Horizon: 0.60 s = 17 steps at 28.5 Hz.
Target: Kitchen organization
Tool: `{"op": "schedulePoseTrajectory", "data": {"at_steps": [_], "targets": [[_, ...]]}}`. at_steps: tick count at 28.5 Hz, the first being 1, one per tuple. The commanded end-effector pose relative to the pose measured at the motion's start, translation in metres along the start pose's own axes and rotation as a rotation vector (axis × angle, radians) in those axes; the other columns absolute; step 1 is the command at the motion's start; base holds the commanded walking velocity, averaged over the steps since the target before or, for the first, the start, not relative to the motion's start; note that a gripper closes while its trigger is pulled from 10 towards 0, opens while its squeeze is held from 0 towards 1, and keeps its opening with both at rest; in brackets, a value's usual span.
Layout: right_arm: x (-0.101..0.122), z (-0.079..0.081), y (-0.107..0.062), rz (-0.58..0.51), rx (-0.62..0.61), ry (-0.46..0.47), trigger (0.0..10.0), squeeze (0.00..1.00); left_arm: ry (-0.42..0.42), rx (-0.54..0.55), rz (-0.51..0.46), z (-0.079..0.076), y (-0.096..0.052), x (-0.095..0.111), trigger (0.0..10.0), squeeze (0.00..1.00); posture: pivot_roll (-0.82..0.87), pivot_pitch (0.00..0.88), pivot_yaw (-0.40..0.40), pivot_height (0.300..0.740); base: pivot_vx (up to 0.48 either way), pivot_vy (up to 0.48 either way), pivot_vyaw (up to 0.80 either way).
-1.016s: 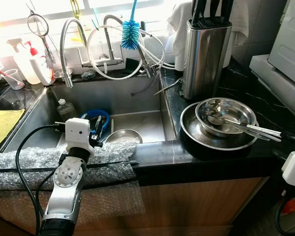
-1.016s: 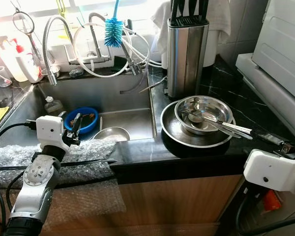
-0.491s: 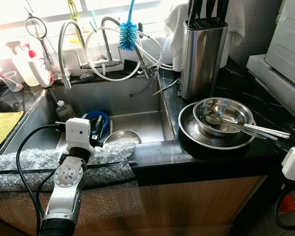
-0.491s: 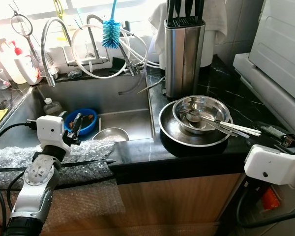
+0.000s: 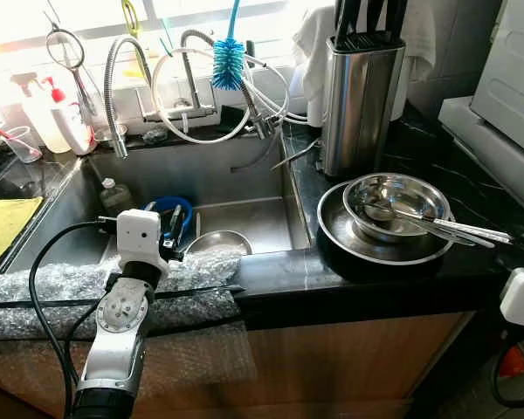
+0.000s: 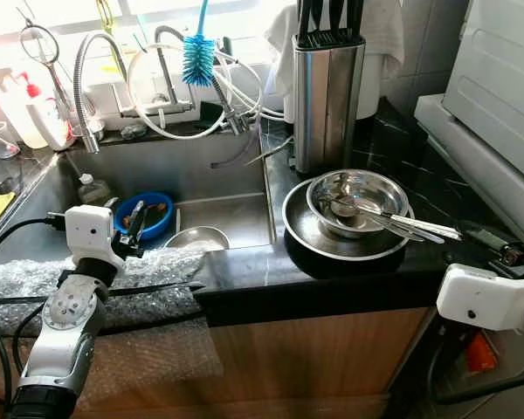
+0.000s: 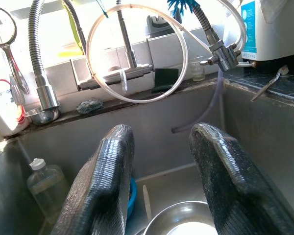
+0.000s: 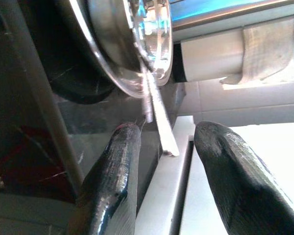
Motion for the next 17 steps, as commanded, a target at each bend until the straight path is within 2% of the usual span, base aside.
{"op": "schedulePoseTrajectory", "data": {"at_steps": [1, 16, 17], "targets": [[0.0022, -0.0035, 0.002, -0.013, -0.026, -0.007, 10.0, 0.0, 0.0, 0.006, -0.011, 0.0014, 0.0018, 0.0031, 10.0, 0.0, -0.21, 0.0, 0.108, 0.74, 0.0, 0.0, 0.0], [0.0039, -0.0017, 0.0047, -0.028, -0.025, -0.006, 10.0, 0.0, 0.0, 0.009, -0.009, 0.0011, 0.0012, 0.0026, 10.0, 0.0, -0.21, 0.0, 0.106, 0.74, 0.0, 0.0, 0.0], [0.0029, -0.0004, 0.0053, -0.023, -0.023, -0.005, 0.0, 0.0, -0.001, 0.007, -0.007, 0.0007, 0.0011, 0.0022, 10.0, 0.0, -0.21, 0.0, 0.105, 0.74, 0.0, 0.0, 0.0]]}}
Point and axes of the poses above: a point about 5 cm out from each wrist's last joint towards the gripper, its own y axis pointing out of the wrist towards the gripper, its own x axis along the axis of the wrist's last joint, z = x × y, the point moved 4 cm from there along y, pointing out of the wrist towards the gripper, and after that the axes turned 9 degrees about -y, right-handed, at the moved point
